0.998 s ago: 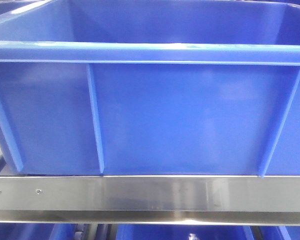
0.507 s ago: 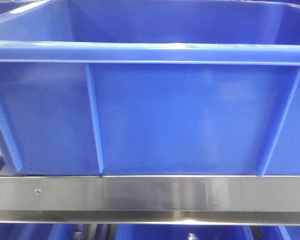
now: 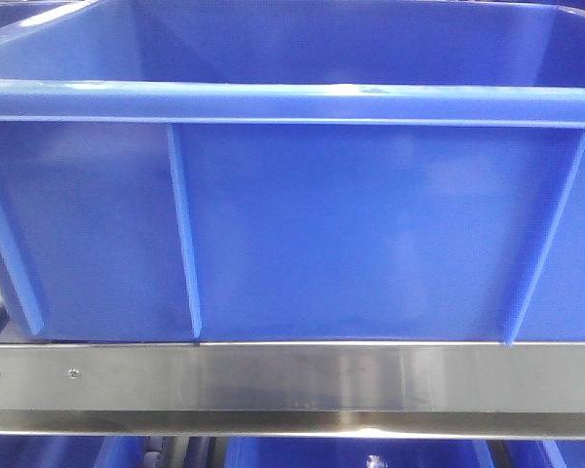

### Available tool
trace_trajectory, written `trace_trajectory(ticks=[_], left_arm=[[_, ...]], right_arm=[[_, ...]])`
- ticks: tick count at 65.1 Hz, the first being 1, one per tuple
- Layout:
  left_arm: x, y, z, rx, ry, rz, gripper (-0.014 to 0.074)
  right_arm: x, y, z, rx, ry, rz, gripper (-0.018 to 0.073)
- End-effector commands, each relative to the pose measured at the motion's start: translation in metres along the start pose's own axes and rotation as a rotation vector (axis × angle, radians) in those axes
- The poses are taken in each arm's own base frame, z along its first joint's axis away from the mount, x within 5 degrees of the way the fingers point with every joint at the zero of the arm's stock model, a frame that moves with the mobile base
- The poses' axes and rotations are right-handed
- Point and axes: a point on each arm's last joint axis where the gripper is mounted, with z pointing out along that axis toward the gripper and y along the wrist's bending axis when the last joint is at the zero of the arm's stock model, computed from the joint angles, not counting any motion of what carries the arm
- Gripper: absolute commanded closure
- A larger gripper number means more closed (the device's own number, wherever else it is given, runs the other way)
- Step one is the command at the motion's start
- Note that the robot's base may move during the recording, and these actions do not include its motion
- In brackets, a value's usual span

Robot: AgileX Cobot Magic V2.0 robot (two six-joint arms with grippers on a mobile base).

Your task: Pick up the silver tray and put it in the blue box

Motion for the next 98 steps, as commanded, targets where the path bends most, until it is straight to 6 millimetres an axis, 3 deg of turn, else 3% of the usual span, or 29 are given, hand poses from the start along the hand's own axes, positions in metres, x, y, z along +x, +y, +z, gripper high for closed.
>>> trace_trajectory(ticks=[1, 16, 36, 52, 98], left_arm=[[-0.008, 0.001, 0.001, -0.006, -0.079, -0.005, 0.0691], [-0.008, 0.001, 0.001, -0.006, -0.079, -0.005, 0.0691], [-0.008, 0.001, 0.001, -0.006, -0.079, -0.005, 0.0691], [-0.008, 0.001, 0.001, -0.006, -0.078, -0.005, 0.0691], [-0.008, 0.001, 0.001, -0.006, -0.078, -0.005, 0.0691]], right_arm=[[-0.018, 0.002, -0.003, -0.015, -0.121, -0.027, 0.0508], [-0.002, -0.006, -0.003, 0.141, -0.135, 0.002, 0.0508], [0.069, -0.016, 0.002, 0.402, -0.354, -0.048, 0.0508], [0.112, -0.019, 0.011, 0.417, -0.390, -0.039, 0.0508], [0.114, -0.019, 0.011, 0.414, -0.379, -0.019, 0.0508]])
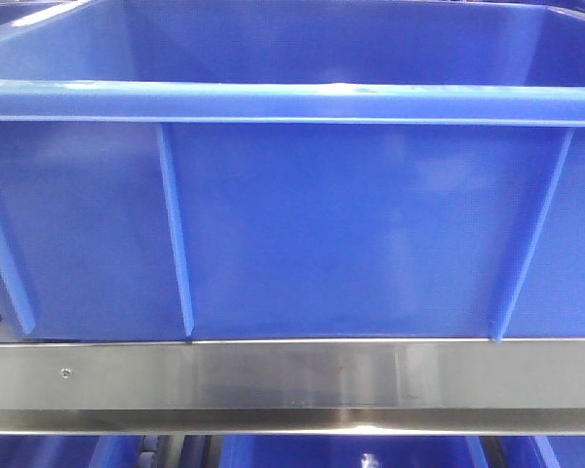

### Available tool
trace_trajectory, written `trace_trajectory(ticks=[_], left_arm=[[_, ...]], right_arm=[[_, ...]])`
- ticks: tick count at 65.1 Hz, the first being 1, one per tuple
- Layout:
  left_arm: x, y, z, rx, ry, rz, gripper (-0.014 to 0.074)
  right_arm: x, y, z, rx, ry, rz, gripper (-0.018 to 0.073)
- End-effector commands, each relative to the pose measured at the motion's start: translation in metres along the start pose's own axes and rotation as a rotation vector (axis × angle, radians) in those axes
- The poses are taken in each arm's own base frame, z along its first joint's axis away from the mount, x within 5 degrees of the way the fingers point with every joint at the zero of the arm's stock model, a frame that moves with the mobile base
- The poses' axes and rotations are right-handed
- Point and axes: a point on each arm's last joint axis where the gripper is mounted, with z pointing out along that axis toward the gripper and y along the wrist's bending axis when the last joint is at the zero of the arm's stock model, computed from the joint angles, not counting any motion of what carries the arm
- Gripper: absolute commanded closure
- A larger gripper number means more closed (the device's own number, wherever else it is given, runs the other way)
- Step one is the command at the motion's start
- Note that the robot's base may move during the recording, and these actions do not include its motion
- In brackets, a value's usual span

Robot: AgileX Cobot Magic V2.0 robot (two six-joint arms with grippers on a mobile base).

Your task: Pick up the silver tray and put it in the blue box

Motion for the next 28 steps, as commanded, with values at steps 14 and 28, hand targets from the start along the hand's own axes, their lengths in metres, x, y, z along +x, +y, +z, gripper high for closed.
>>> trace_trajectory(ticks=[14, 28], left_arm=[[-0.0075, 0.0005, 0.0006, -0.006, -0.075, -0.005, 0.0691], [-0.0075, 0.0005, 0.0006, -0.006, -0.075, -0.005, 0.0691]], right_arm=[[-0.0089, -0.0007, -0.0020, 0.011, -0.114, 0.003, 0.0508], [-0.0089, -0.0007, -0.0020, 0.011, -0.114, 0.003, 0.0508]])
